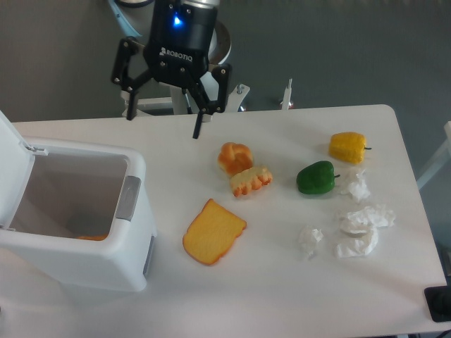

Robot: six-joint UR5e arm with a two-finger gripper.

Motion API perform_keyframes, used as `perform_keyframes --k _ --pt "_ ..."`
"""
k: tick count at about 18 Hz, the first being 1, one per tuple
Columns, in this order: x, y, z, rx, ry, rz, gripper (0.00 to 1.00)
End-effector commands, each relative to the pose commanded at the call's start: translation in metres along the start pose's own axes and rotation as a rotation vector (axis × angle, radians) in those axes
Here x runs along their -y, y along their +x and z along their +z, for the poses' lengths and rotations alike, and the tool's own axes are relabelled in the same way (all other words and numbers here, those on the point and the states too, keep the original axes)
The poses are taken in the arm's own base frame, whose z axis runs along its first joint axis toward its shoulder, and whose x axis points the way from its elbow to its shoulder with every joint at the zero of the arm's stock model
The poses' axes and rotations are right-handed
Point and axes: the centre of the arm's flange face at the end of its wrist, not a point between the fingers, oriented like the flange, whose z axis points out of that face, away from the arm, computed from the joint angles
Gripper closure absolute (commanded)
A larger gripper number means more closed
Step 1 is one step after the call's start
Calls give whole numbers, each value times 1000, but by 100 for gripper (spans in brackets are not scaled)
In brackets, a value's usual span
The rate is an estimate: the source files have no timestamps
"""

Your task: Close the trash can

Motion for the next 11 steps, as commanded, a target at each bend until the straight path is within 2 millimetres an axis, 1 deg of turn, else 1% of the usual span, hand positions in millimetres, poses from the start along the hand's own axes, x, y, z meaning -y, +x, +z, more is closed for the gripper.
perform_keyframes --k 6,11 --pt "1 30 0 -111 21 16 0" --pt "8 52 -9 -195 51 5 0"
